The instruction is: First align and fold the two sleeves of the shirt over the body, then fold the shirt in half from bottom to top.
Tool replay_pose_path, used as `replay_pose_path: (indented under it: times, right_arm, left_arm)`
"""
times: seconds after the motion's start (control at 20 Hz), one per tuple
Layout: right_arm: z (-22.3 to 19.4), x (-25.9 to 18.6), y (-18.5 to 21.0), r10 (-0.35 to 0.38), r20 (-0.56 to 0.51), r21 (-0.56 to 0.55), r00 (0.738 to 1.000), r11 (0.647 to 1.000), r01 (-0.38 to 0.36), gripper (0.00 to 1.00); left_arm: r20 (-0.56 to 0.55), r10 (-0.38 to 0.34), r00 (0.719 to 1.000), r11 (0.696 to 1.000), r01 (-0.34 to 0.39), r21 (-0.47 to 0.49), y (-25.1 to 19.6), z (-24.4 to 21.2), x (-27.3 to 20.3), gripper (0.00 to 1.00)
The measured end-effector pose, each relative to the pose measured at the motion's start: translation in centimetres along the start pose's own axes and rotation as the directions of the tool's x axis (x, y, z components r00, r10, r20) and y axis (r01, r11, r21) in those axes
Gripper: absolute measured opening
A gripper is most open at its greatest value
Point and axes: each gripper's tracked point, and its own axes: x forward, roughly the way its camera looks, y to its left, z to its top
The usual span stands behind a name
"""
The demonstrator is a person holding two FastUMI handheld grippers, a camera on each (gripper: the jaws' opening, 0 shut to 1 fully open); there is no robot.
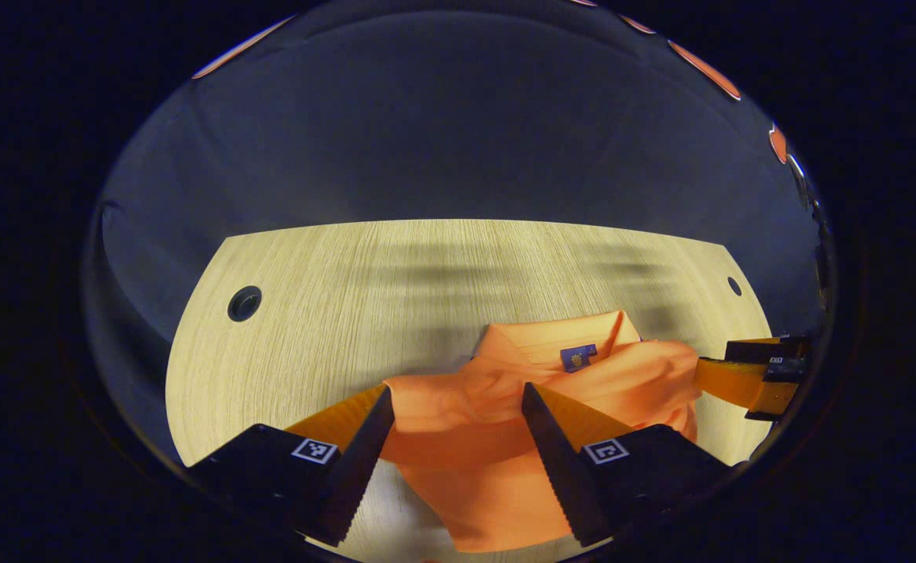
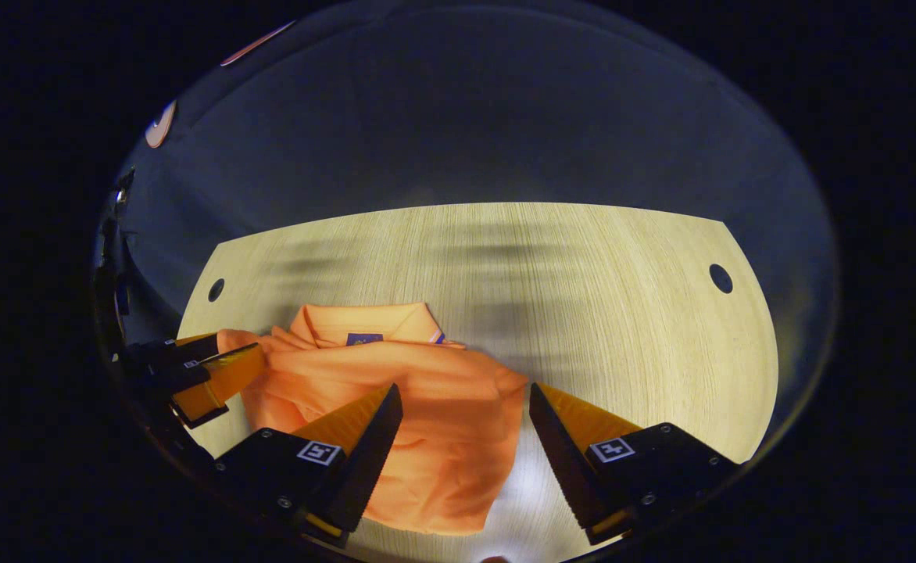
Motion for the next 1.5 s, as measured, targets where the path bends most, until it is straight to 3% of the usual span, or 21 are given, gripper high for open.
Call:
replay_pose_path:
  times: [0.3, 0.5, 0.7, 1.0, 1.25, 1.4, 1.5]
  right_arm:
    - [1.6, -4.7, 0.2, 0.009, 0.093, 0.007, 0.996, 1.000, -0.009, 0.99]
    - [3.8, -10.7, 0.4, 0.028, 0.203, 0.022, 0.979, 0.999, -0.033, 0.99]
    - [5.0, -17.6, 0.0, 0.017, 0.325, 0.004, 0.946, 1.000, -0.020, 0.99]
    - [5.2, -28.8, 0.2, 0.027, 0.517, -0.052, 0.855, 0.999, 0.000, 0.99]
    - [3.5, -35.1, 0.3, 0.076, 0.621, -0.076, 0.780, 0.996, -0.036, 0.98]
    - [2.4, -38.3, -0.1, 0.106, 0.671, -0.109, 0.734, 0.993, -0.045, 0.98]
    - [1.3, -39.1, -0.6, 0.097, 0.678, -0.110, 0.728, 0.993, -0.029, 0.98]
  left_arm:
    - [0.150, 0.016, 0.989, 1.000, -0.016, -0.004, -0.2, 3.8, -5.6, 0.99]
    - [0.322, 0.031, 0.946, 0.998, -0.047, 0.044, -0.6, 7.6, -13.3, 0.99]
    - [0.445, 0.013, 0.895, 0.997, -0.046, 0.062, -2.3, 9.6, -21.4, 0.99]
    - [0.573, -0.005, 0.819, 0.998, -0.033, 0.056, -4.2, 9.3, -32.4, 0.99]
    - [0.657, -0.036, 0.753, 0.999, 0.007, 0.047, -6.0, 7.4, -39.3, 0.98]
    - [0.680, -0.024, 0.732, 0.999, 0.003, 0.032, -5.9, 6.1, -41.7, 0.98]
    - [0.680, -0.019, 0.733, 1.000, -0.003, 0.031, -6.0, 5.2, -42.5, 0.98]
